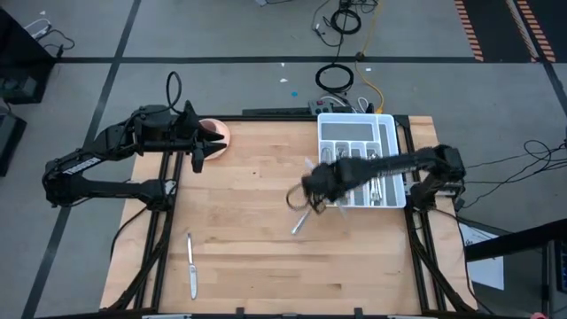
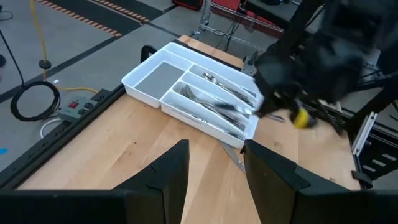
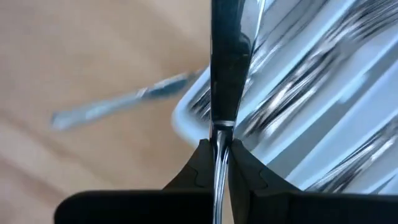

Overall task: Sort silverware
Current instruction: Put the silver knife into the white silverware tray

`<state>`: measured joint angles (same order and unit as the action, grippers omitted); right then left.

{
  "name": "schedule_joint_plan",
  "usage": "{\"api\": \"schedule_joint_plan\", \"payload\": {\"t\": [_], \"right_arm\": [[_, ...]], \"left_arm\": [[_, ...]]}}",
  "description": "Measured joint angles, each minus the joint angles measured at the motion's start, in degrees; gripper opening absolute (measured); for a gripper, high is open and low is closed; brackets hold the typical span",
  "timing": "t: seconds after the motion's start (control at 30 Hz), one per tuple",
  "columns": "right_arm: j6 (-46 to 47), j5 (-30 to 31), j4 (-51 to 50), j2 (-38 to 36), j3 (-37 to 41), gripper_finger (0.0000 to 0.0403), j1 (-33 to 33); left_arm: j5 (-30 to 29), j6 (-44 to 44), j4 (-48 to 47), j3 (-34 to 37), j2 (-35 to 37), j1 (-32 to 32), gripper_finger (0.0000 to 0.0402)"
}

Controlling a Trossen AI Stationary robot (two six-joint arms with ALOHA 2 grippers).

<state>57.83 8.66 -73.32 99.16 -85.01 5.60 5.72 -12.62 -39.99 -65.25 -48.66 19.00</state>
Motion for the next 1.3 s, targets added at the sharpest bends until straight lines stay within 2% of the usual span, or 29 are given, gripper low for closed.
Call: {"api": "schedule_joint_plan", "payload": {"t": [0.27,0.47,0.67,0.9,1.03,1.3], "right_arm": [[-6.5,0.4,2.5,-1.0,0.0,0.0,-14.9],[-4.0,-1.5,8.9,-0.2,1.2,0.0,-20.6],[-0.8,-3.2,13.4,-0.2,6.0,0.0,-21.0],[3.2,-10.2,23.4,-0.2,15.5,0.0,-20.2],[5.5,-10.4,29.5,-0.3,18.9,0.0,-19.8],[6.0,-10.3,29.4,-0.1,21.7,0.0,-20.3]], "left_arm": [[0.0,0.0,0.0,0.0,0.0,0.0,0.0158],[0.0,0.0,0.0,0.0,0.0,0.0,0.0158],[0.0,-0.1,-0.3,0.0,0.0,0.0,0.0158],[0.0,-0.1,-2.0,0.0,0.0,0.0,0.0158],[0.0,-0.1,-2.3,0.0,0.0,0.0,0.0158],[0.0,-0.2,-3.2,0.0,0.0,0.0,0.0158]]}}
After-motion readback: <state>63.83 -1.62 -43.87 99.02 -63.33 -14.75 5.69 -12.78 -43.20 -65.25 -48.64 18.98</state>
